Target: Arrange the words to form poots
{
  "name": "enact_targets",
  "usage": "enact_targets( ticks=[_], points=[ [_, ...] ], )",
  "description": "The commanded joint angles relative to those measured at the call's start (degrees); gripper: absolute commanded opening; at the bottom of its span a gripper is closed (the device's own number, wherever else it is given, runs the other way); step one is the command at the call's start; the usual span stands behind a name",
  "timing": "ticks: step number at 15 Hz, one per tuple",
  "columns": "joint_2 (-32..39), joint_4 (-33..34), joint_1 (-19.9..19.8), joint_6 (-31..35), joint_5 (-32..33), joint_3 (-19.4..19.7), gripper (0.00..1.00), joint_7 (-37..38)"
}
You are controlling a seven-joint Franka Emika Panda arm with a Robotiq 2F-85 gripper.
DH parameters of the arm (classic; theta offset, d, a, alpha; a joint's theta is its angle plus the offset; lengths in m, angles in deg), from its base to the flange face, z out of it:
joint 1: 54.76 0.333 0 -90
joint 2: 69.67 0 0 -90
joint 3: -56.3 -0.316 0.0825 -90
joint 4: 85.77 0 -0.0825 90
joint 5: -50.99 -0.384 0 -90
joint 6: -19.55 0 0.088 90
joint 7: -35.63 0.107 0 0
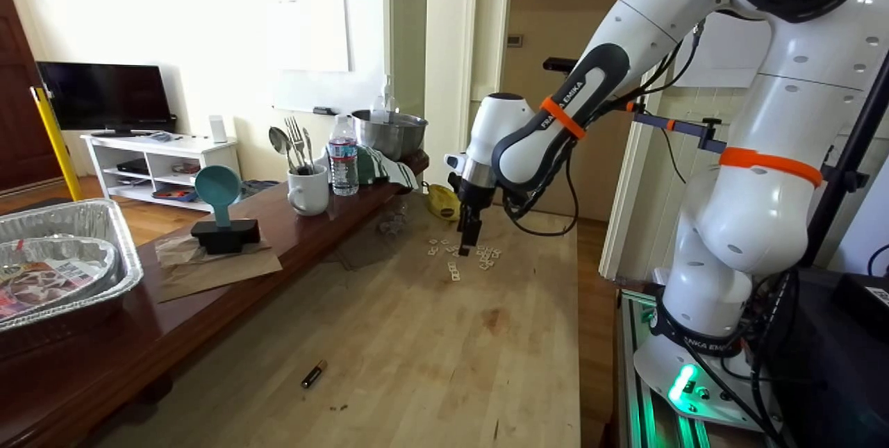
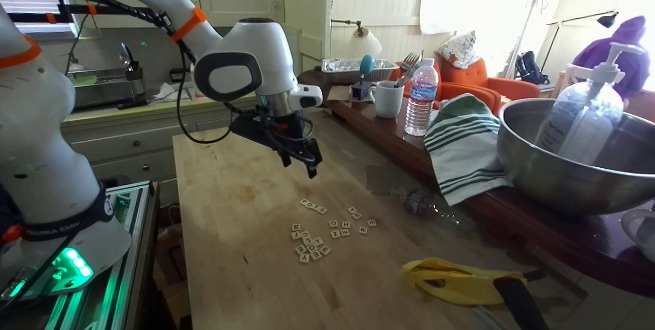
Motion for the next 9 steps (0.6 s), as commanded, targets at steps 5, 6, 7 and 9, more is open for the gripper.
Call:
enact_targets(
  ticks=[5, 6, 7, 9],
  points=[
    [9.4, 4.59, -2.32, 5.51, -0.4, -0.6, 0.64, -0.8],
    [10.63, 5.13, -2.73, 6.42, -0.28, -0.76, 0.56, -0.8],
    [11.7, 5.62, -3.14, 7.0, -0.43, -0.98, 0.47, -0.84],
    [13.57, 6.47, -4.04, 8.03, -1.0, -1.62, 0.31, -1.36]
  ],
)
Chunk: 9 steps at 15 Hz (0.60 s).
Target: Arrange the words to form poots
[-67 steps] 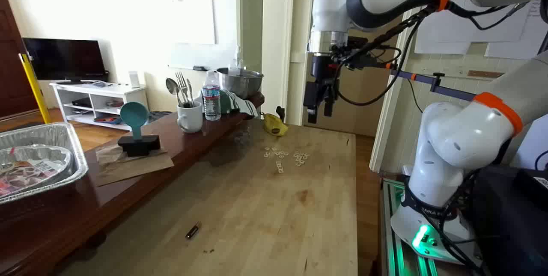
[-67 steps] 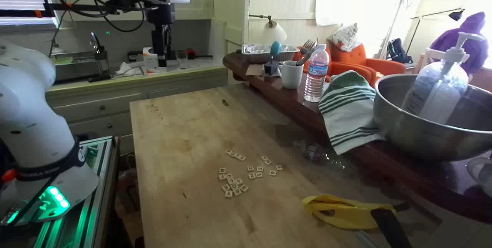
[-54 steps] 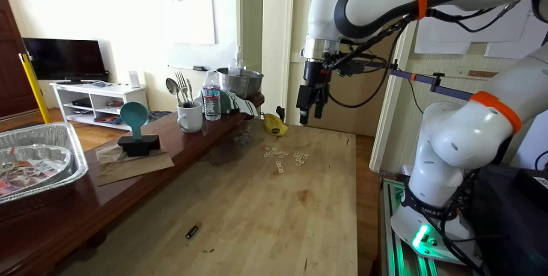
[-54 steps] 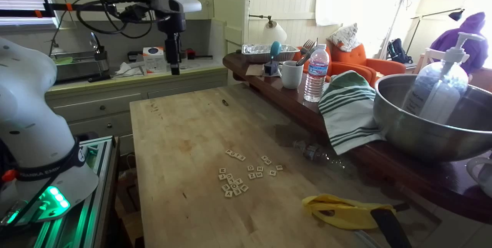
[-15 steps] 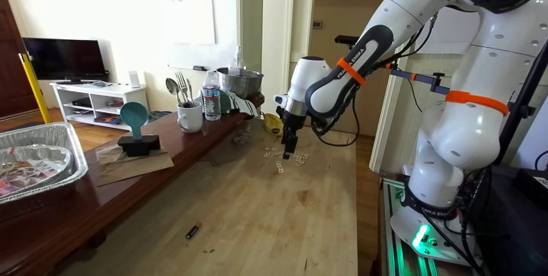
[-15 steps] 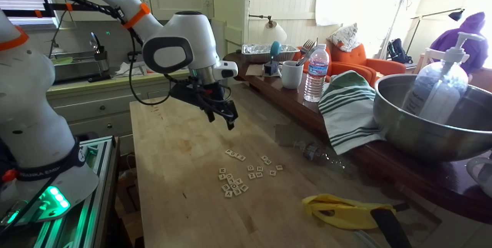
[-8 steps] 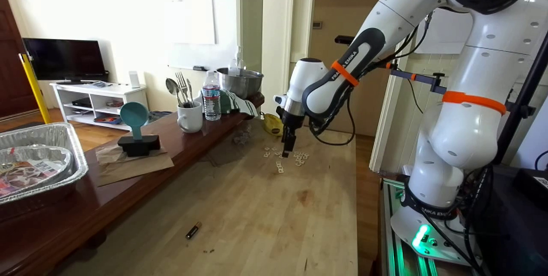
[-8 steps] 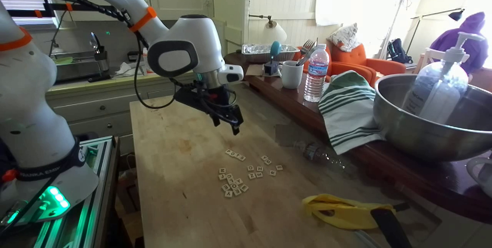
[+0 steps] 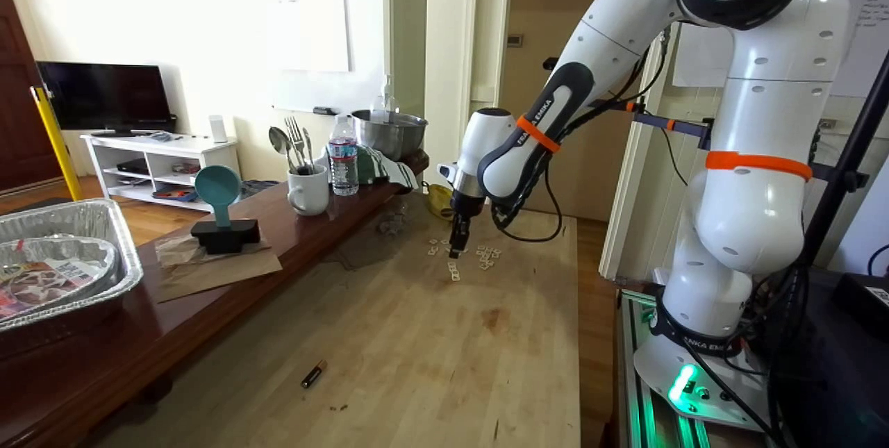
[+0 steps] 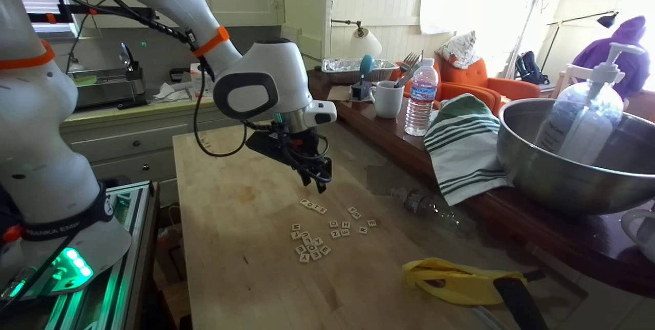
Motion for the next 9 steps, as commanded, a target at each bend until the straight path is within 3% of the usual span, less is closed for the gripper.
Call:
enact_targets(
  ticks=[1, 4, 9],
  points=[
    [4.91, 2.38, -2.31, 2.69, -1.19, -1.8, 0.25, -1.52],
    [6.96, 3.34, -4.01, 2.52, -2.07, -3.52, 0.03, -2.35],
    [9.03, 4.26, -6.51, 2.35, -1.78, -5.83, 0.0, -2.64]
  ],
)
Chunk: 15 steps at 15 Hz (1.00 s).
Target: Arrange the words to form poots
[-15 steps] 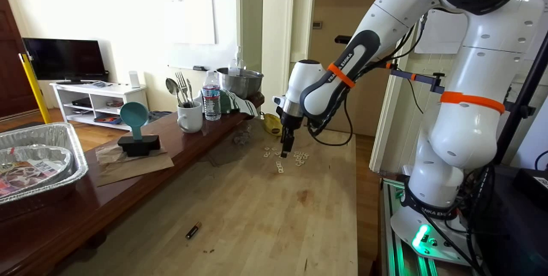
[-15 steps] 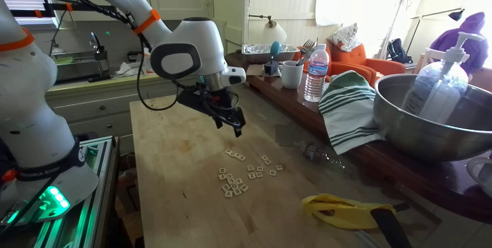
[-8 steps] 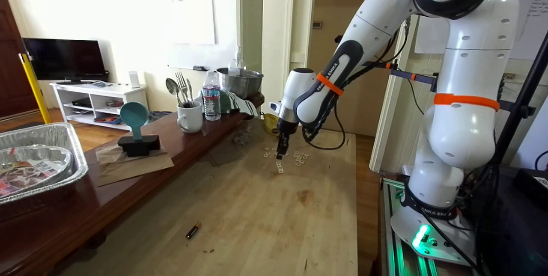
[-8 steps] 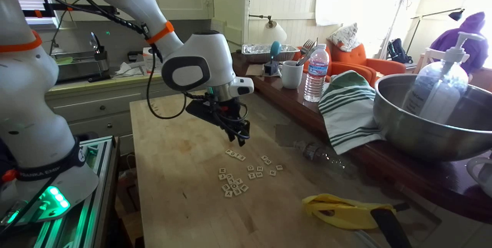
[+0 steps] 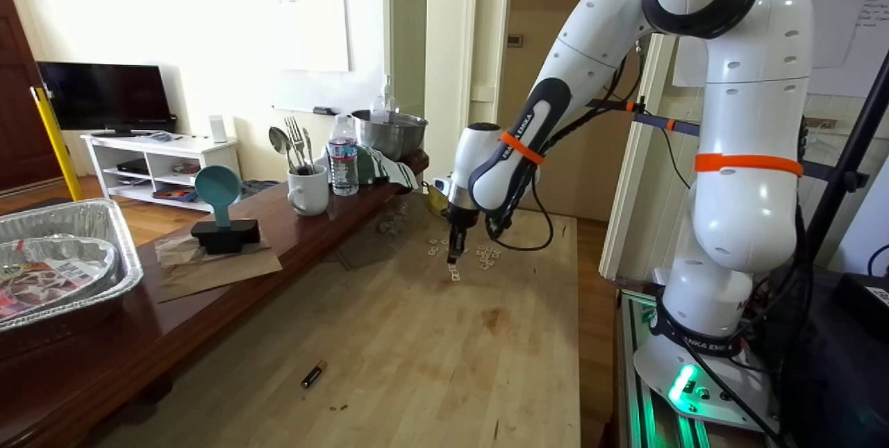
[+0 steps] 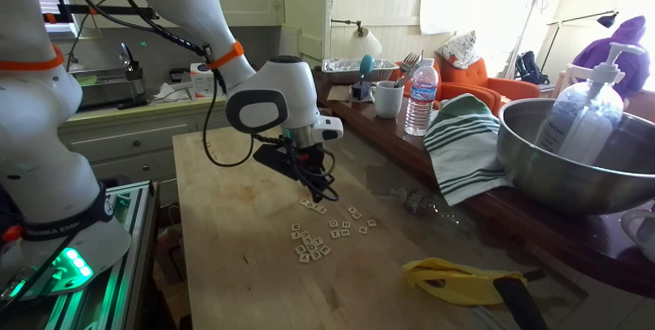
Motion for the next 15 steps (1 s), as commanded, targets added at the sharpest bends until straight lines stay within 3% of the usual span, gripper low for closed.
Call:
enact_targets(
  ticks=[1, 15],
  points=[
    [2.4, 1.22, -2.55, 1.09, -0.68, -2.13, 0.0, -1.52],
    [5.3, 2.82, -6.79, 1.97, -1.49, -5.17, 0.0, -3.76]
  ],
)
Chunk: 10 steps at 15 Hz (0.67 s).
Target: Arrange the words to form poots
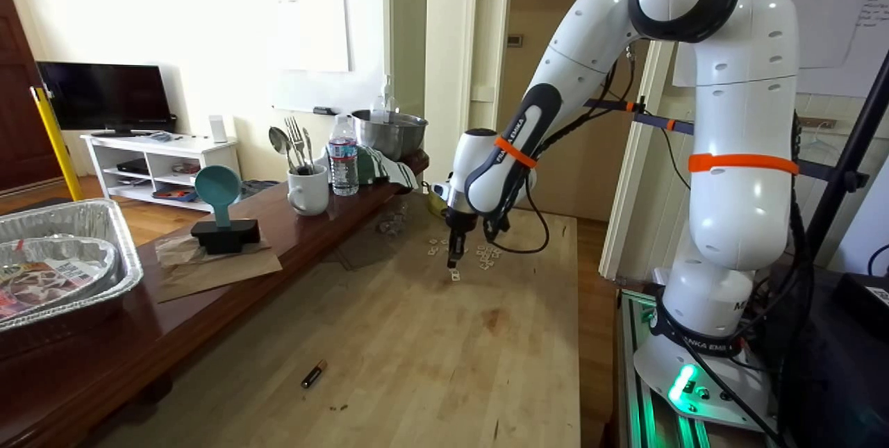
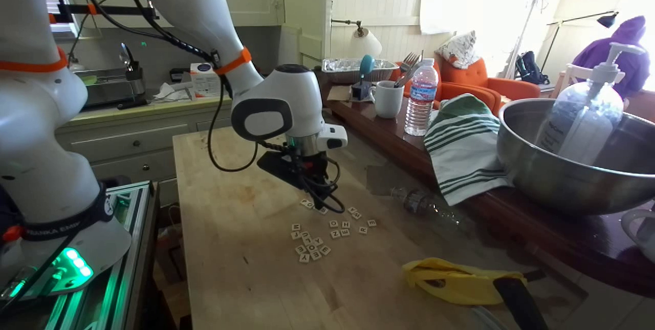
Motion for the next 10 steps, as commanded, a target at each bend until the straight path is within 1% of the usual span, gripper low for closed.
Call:
enact_targets(
  ticks=[1, 6, 10],
  points=[
    [2.28, 1.19, -1.45, 1.76, -0.62, -0.68, 0.0, -1.36],
    [2.91, 2.21, -1.35, 1.51, 1.08, 0.8, 0.0, -0.08],
    [0.61, 1.51, -2.75, 2.37, -1.03, -0.83, 0.0, -1.76]
  ],
)
